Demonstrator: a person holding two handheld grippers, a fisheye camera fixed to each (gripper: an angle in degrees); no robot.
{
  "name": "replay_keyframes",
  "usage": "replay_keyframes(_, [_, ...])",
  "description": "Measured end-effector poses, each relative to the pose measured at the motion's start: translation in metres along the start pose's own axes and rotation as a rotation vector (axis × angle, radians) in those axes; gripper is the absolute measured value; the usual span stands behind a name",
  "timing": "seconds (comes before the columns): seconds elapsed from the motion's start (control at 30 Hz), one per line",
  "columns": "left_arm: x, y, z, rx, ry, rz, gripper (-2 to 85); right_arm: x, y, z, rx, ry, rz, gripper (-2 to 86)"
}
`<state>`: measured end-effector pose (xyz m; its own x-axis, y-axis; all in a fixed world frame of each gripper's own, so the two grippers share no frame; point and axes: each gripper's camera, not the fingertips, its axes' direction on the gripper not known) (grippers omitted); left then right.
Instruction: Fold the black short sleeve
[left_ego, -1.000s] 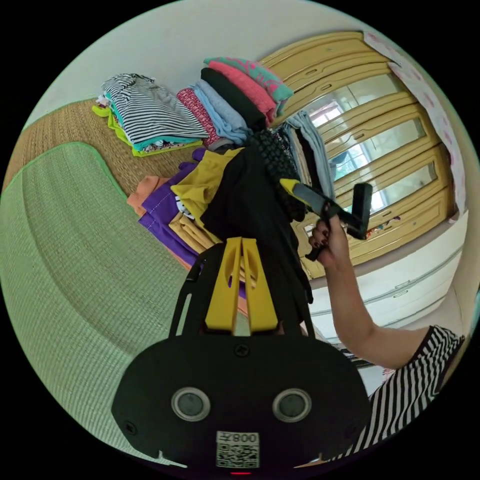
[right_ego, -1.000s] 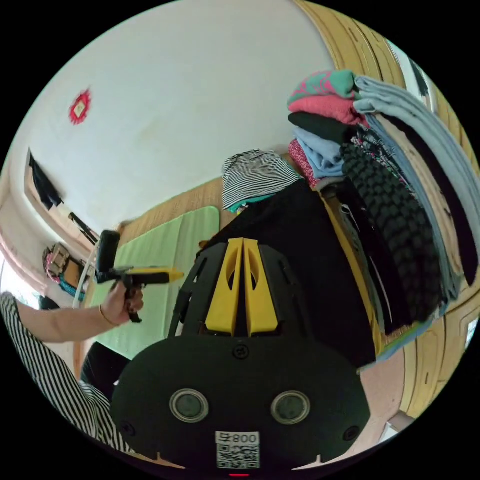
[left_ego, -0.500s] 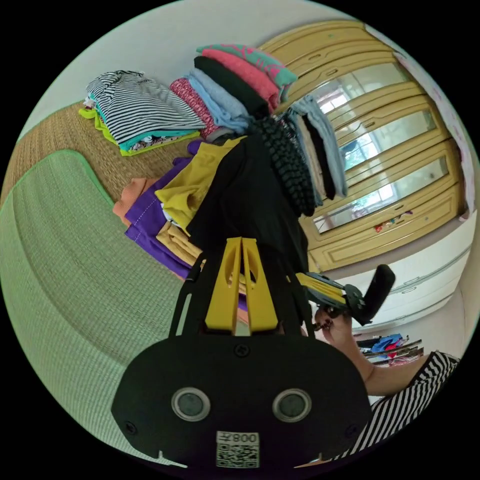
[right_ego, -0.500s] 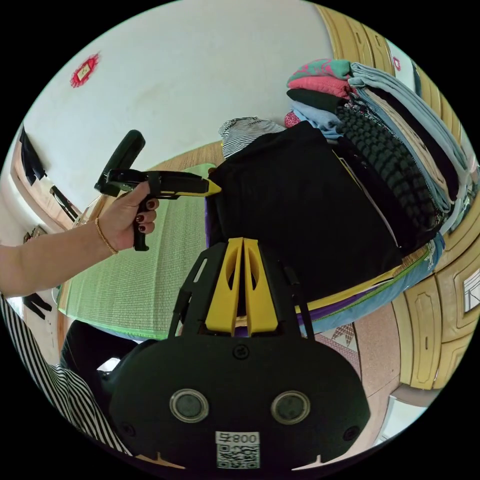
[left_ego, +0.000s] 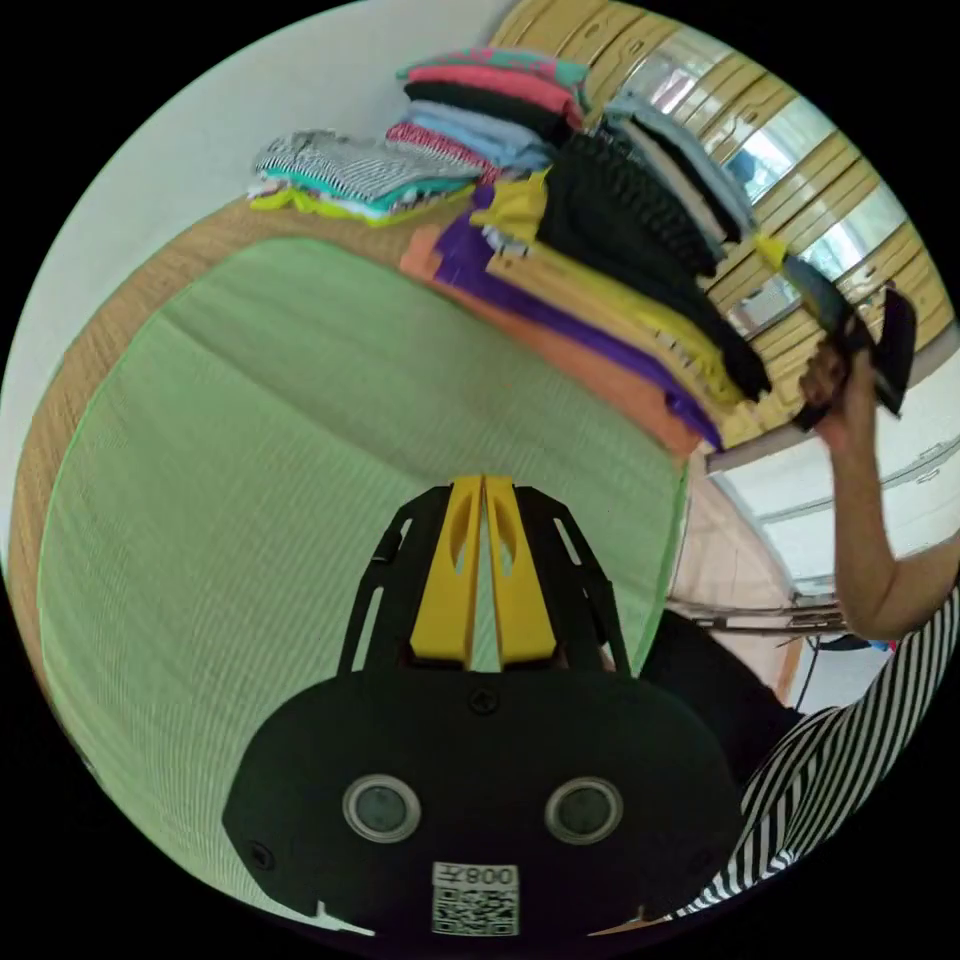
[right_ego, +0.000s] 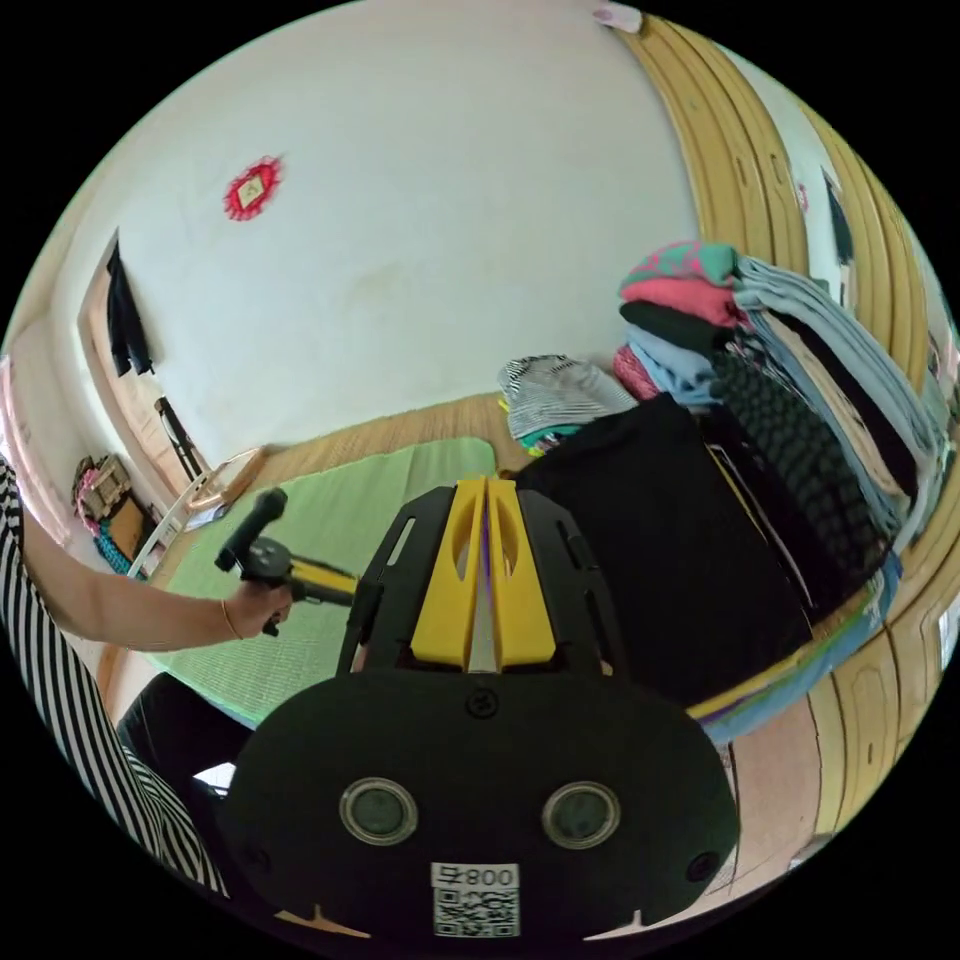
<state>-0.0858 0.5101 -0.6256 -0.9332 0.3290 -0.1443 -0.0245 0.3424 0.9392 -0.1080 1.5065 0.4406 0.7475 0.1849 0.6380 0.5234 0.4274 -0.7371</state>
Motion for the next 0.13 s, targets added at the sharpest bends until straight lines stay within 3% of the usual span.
replay_keyframes(0.1, [-0.006,0.039,0.020,-0.104,-0.048,-0.014,0.2,-0.029,-0.034,0.035,0.014,-0.058,-0.076,2.8])
replay_keyframes(0.13, [-0.004,0.051,0.015,-0.042,-0.047,-0.003,0.3,-0.038,-0.048,0.053,0.006,-0.064,-0.092,4.4])
